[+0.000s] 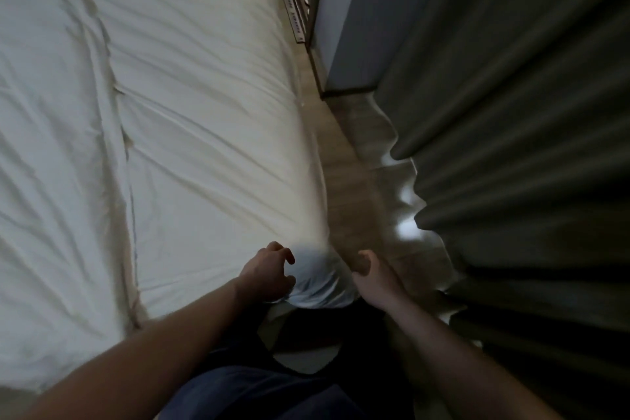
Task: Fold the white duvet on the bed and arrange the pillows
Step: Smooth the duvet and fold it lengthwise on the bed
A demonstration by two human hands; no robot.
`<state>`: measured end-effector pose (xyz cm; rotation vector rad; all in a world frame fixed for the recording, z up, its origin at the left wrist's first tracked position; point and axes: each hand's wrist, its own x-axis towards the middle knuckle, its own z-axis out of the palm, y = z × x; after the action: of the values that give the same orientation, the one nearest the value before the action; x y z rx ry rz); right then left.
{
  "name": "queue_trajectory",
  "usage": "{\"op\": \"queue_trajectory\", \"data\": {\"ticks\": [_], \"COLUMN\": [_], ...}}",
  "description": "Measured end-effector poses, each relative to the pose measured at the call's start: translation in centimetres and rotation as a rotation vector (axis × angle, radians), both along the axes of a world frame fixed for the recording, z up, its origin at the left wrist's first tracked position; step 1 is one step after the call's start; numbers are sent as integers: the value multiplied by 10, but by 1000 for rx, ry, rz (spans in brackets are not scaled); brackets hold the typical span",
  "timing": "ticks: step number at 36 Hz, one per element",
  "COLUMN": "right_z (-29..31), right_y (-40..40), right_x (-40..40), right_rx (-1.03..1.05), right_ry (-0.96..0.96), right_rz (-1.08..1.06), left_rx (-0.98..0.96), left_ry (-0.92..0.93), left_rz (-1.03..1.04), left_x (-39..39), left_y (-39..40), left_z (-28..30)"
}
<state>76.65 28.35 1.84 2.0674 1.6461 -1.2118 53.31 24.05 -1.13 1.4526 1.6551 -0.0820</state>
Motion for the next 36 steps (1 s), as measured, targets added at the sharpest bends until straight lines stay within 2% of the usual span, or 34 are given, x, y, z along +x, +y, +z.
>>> {"op": "queue_trajectory", "data": {"ticks": [9,17,21,26,30,33,36], "right_z": [-62,-154,-215,-299,-365,-395,-410], "right_y": [86,150,162,161,150,140,130], "right_x": [124,192,207,219,228,231,233], "right_rx": [-58,-98,-116,-131,-134,-142,-163], "right_ry": [10,-18,-21,-3,0,-12,-17], "right_rz": [244,339,320,303,287,283,282], "left_rx": [-158,-309,-292,-292,-319,-361,-375], "left_ry": [67,230,304,368,404,449,484], "left_rz": [75,-182,-292,-384,-396,-339,-369], "left_x": [151,246,272,299,308,305,298], "left_y": [40,70,89,103,106,98,93], "left_z": [-69,-166,-230,-336,-408,-449,-465]}}
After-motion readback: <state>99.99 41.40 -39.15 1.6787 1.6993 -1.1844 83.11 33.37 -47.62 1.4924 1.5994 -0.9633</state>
